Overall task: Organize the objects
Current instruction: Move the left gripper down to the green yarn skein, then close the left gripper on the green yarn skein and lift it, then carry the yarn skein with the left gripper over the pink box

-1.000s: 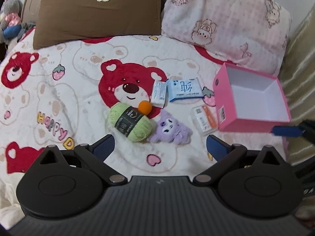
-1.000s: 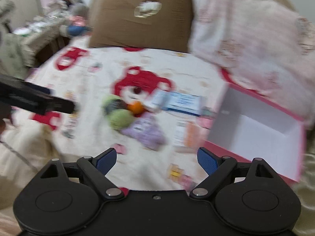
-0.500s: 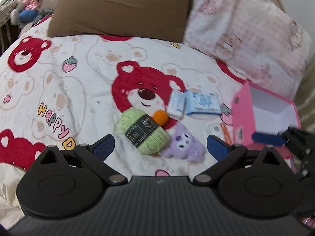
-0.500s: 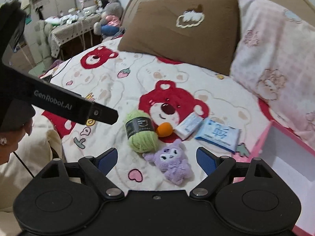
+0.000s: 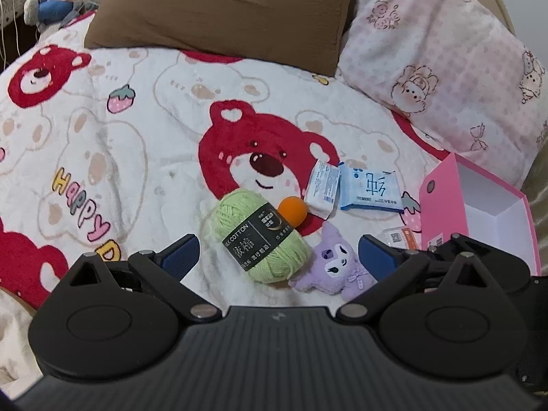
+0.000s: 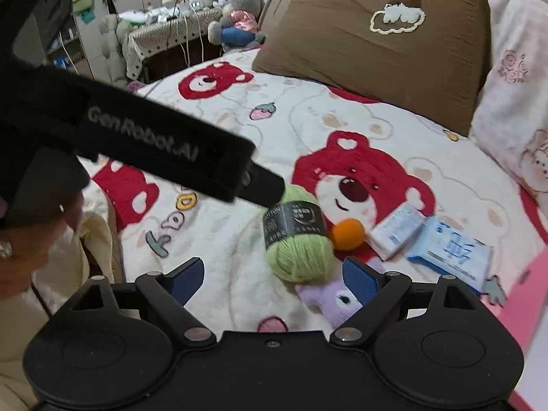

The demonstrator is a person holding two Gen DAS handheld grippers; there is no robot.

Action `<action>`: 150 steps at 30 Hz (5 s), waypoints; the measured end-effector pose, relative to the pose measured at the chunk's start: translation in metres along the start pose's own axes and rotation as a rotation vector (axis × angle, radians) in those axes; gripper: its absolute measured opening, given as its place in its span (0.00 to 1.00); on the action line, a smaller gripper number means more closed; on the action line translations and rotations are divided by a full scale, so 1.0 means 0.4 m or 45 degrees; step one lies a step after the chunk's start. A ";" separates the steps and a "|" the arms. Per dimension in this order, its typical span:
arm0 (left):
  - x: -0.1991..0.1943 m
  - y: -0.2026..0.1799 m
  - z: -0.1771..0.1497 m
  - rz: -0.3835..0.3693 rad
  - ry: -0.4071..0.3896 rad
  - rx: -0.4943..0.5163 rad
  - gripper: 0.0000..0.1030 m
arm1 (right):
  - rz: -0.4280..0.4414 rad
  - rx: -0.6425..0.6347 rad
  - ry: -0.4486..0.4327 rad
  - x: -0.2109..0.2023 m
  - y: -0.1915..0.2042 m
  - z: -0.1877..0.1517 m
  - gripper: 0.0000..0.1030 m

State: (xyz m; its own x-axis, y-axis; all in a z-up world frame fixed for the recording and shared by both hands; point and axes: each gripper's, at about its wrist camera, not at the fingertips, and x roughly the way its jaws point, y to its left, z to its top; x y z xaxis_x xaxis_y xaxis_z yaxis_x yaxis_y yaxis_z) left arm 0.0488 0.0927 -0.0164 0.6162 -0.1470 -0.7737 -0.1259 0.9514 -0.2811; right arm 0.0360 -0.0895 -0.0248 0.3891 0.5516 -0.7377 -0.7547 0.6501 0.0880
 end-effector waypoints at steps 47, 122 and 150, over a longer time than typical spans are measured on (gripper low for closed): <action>0.283 0.115 -0.078 -0.105 0.058 -0.376 0.60 | -0.028 0.001 0.144 0.297 -0.056 -0.028 0.76; 0.014 -0.165 -0.121 -0.393 0.020 0.108 0.48 | -0.220 0.158 -0.165 -0.109 -0.006 -0.184 0.55; -0.162 -0.513 -0.058 -0.420 0.048 0.414 0.48 | -0.409 0.302 -0.289 -0.398 -0.082 -0.211 0.54</action>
State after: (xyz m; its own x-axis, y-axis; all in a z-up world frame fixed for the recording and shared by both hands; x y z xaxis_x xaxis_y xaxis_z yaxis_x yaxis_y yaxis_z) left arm 0.0167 -0.0993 0.0784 0.5531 -0.4602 -0.6944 0.3265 0.8866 -0.3276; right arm -0.0455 -0.2427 0.0332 0.7097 0.3857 -0.5895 -0.4450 0.8942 0.0493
